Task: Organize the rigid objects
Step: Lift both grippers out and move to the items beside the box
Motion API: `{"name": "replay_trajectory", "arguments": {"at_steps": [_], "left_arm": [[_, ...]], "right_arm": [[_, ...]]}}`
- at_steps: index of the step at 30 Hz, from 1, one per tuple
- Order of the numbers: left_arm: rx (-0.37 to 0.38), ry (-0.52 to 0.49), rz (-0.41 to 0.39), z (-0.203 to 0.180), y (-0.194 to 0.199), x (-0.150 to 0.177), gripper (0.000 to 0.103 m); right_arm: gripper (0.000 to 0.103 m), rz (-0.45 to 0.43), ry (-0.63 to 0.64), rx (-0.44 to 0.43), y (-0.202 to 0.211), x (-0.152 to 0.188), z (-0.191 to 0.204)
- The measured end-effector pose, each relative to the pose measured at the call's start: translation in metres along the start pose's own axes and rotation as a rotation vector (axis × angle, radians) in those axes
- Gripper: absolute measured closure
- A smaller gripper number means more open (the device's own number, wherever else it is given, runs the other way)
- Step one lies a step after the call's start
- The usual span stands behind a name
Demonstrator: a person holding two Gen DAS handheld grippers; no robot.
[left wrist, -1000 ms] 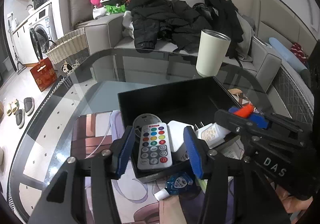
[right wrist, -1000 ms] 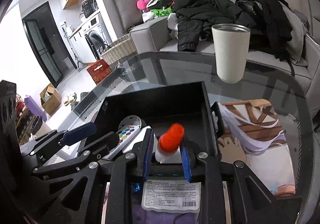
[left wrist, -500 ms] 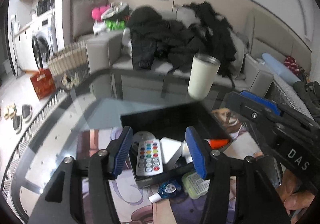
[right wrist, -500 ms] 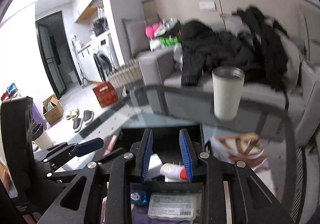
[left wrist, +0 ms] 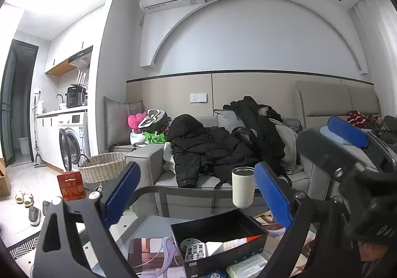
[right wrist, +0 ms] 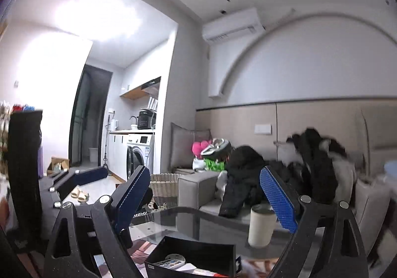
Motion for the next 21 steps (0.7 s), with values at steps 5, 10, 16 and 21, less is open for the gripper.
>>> {"name": "replay_trajectory", "arguments": {"at_steps": [5,10,16,21], "left_arm": [[0.024,-0.004,0.082,-0.001,-0.003,0.011,0.009],[0.068,0.005,0.227,-0.002,-0.018,0.038,0.009],[0.108,-0.009,0.440,-0.011,-0.041,0.086,0.009],[0.172,-0.019,0.627,-0.023,-0.059,0.131,0.010]], "right_arm": [[0.011,0.086,-0.049,0.007,0.004,0.003,-0.009],[0.011,0.190,-0.095,0.025,-0.002,0.020,-0.023],[0.011,0.419,-0.120,0.054,-0.027,0.072,-0.040],[0.016,0.679,-0.196,0.100,-0.055,0.131,-0.055]]}}
Point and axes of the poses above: each gripper's, at about its wrist camera, not at the fingertips, and y roughly against the way its jaws point, z to its left, x to its underside, the point moved 6 cm from there along -y, roughly the way its jaws point, and after that the axes turned 11 degrees about -y, right-handed, at the moved point
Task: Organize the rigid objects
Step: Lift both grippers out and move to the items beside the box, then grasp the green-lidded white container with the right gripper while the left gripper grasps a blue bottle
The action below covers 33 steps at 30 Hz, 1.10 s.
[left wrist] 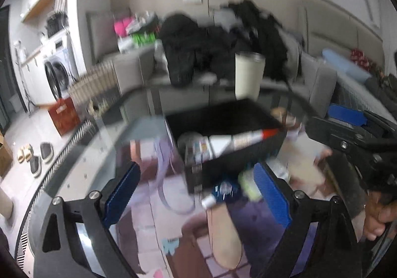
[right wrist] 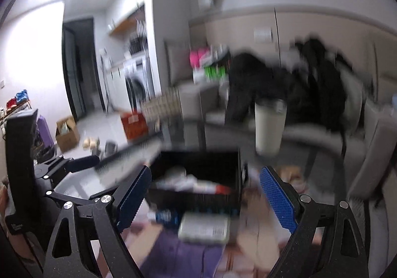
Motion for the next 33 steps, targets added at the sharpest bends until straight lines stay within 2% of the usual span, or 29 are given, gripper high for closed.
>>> {"name": "replay_trajectory", "arguments": {"at_steps": [5,9,14,19,22,24,25,30,33], "left_arm": [[0.070,-0.017,0.163,-0.009,-0.035,0.022,0.011],[0.096,-0.037,0.223,-0.015,-0.053,0.033,0.015],[0.126,-0.038,0.253,-0.018,-0.064,0.038,0.016],[0.161,-0.055,0.272,-0.024,-0.071,0.038,0.035],[0.172,-0.060,0.291,-0.027,-0.075,0.039,0.055],[0.177,-0.056,0.296,-0.027,-0.074,0.040,0.080],[0.193,-0.045,0.303,-0.027,-0.073,0.040,0.085],[0.225,0.008,0.334,-0.022,-0.064,0.046,0.091],[0.226,-0.005,0.353,-0.023,-0.053,0.056,0.092]], "right_arm": [[0.020,0.219,-0.038,0.042,-0.047,0.029,-0.017],[0.024,0.364,-0.094,0.041,-0.076,0.054,-0.030],[0.026,0.402,-0.106,0.051,-0.095,0.062,-0.037],[0.026,0.412,-0.106,0.049,-0.106,0.062,-0.035],[0.026,0.435,-0.121,0.041,-0.110,0.064,-0.032],[0.026,0.466,-0.154,0.025,-0.108,0.067,-0.032],[0.027,0.482,-0.169,0.015,-0.106,0.069,-0.031],[0.029,0.544,-0.156,-0.052,-0.091,0.078,-0.016],[0.033,0.586,-0.117,-0.075,-0.085,0.085,-0.006]]}}
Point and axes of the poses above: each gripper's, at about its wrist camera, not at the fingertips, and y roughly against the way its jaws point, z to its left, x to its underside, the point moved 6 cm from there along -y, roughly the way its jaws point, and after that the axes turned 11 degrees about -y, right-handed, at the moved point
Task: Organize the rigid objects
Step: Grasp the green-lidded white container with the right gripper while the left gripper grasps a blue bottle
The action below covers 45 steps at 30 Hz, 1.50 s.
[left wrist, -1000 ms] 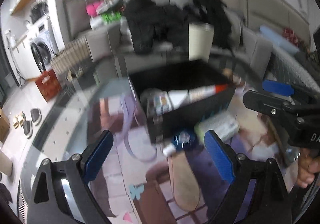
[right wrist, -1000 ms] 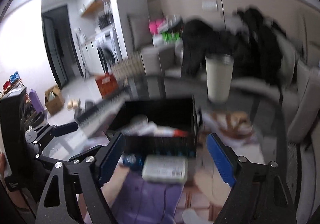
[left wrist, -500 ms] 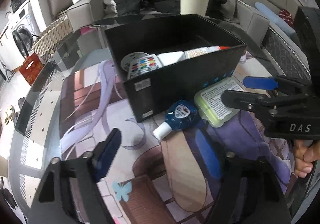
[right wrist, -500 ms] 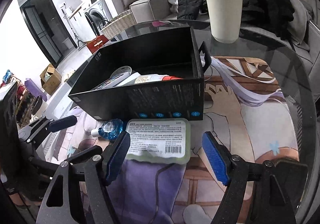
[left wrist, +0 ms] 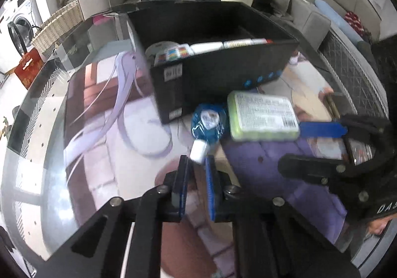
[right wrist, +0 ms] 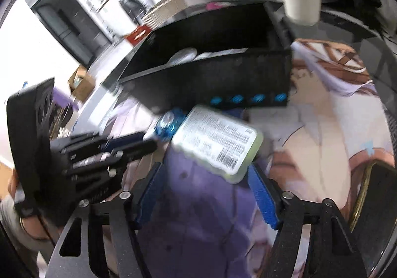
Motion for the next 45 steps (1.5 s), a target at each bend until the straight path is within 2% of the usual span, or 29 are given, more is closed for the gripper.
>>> {"name": "replay_trajectory", "arguments": {"at_steps": [4,7,8,10,12,14,16,18,20,27,32,35,37,38,45], "left_arm": [[-0.009,-0.023,0.020,-0.006,0.009,0.016,0.092],[-0.015,-0.040,0.010,-0.009,0.009,0.013,0.086],[-0.013,-0.037,0.009,-0.009,0.009,0.012,0.081],[-0.006,-0.030,0.003,-0.007,0.008,0.009,0.075],[-0.019,-0.035,-0.008,-0.005,0.007,0.005,0.064],[-0.031,-0.027,-0.019,-0.003,0.007,0.000,0.060],[-0.033,-0.020,-0.026,-0.001,0.007,-0.002,0.059],[-0.033,-0.017,-0.034,-0.001,0.008,-0.004,0.059],[-0.040,-0.015,-0.038,-0.002,0.008,-0.006,0.059],[-0.049,-0.017,-0.038,-0.009,-0.002,-0.019,0.059],[-0.071,-0.039,-0.049,-0.013,-0.011,-0.034,0.059],[-0.074,-0.047,-0.044,-0.015,-0.016,-0.040,0.059],[-0.069,-0.048,-0.032,-0.016,-0.020,-0.041,0.066],[-0.062,-0.044,-0.024,-0.015,-0.021,-0.040,0.074],[-0.046,-0.012,-0.009,-0.010,-0.013,-0.025,0.074]], "right_arm": [[0.033,-0.092,0.128,0.058,0.014,-0.004,0.012],[0.032,-0.177,0.231,0.088,0.015,-0.019,0.020],[0.031,-0.188,0.250,0.099,0.012,-0.024,0.019],[0.031,-0.171,0.268,0.091,0.002,-0.032,0.018],[0.031,-0.128,0.262,0.066,-0.006,-0.032,0.017],[0.030,-0.130,0.279,0.077,-0.008,-0.031,0.017],[0.030,-0.111,0.285,0.082,-0.011,-0.028,0.015],[0.040,-0.078,0.255,0.076,-0.015,-0.022,0.010],[0.043,-0.077,0.259,0.081,-0.014,-0.014,0.008],[0.047,-0.035,0.228,0.122,0.000,0.008,-0.002],[0.047,-0.050,0.251,0.139,0.014,0.015,-0.010],[0.045,-0.031,0.274,0.117,0.015,0.021,-0.008],[0.045,-0.028,0.296,0.107,0.013,0.026,-0.006],[0.045,-0.028,0.307,0.115,0.012,0.028,-0.005],[0.042,-0.027,0.305,0.120,0.003,0.026,0.001]]}}
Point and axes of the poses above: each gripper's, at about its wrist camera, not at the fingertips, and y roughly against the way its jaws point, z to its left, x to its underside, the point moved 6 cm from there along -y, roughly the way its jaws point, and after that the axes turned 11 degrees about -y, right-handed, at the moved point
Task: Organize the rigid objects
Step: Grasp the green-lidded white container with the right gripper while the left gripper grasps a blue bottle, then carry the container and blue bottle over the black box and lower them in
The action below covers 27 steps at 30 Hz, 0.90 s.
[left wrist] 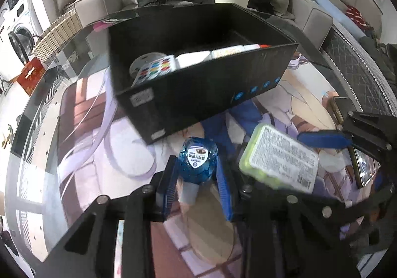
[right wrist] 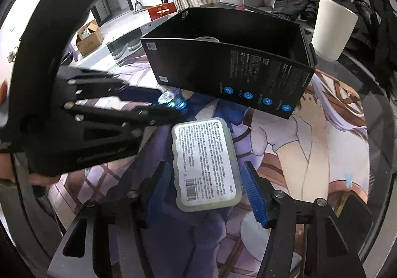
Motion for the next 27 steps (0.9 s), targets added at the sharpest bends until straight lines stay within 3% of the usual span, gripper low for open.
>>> {"name": "replay_trajectory", "arguments": {"at_steps": [10,15,19,23,27], "left_arm": [[-0.019,-0.021,0.008,-0.004,0.013,0.027,0.073],[-0.039,-0.035,0.004,-0.004,0.013,0.028,0.061],[-0.042,-0.047,0.001,-0.007,0.010,0.023,0.061],[-0.025,-0.049,0.000,-0.009,0.011,0.024,0.073],[-0.040,-0.063,-0.003,-0.010,0.013,0.023,0.073]], "right_arm": [[0.045,-0.019,-0.092,0.090,0.000,0.000,-0.004],[0.045,-0.017,-0.074,0.095,-0.002,-0.002,0.001],[0.045,-0.017,-0.066,0.102,-0.003,-0.004,-0.002],[0.045,-0.018,-0.054,0.106,-0.006,-0.002,0.000],[0.046,-0.015,-0.032,0.105,-0.007,-0.001,0.004]]}}
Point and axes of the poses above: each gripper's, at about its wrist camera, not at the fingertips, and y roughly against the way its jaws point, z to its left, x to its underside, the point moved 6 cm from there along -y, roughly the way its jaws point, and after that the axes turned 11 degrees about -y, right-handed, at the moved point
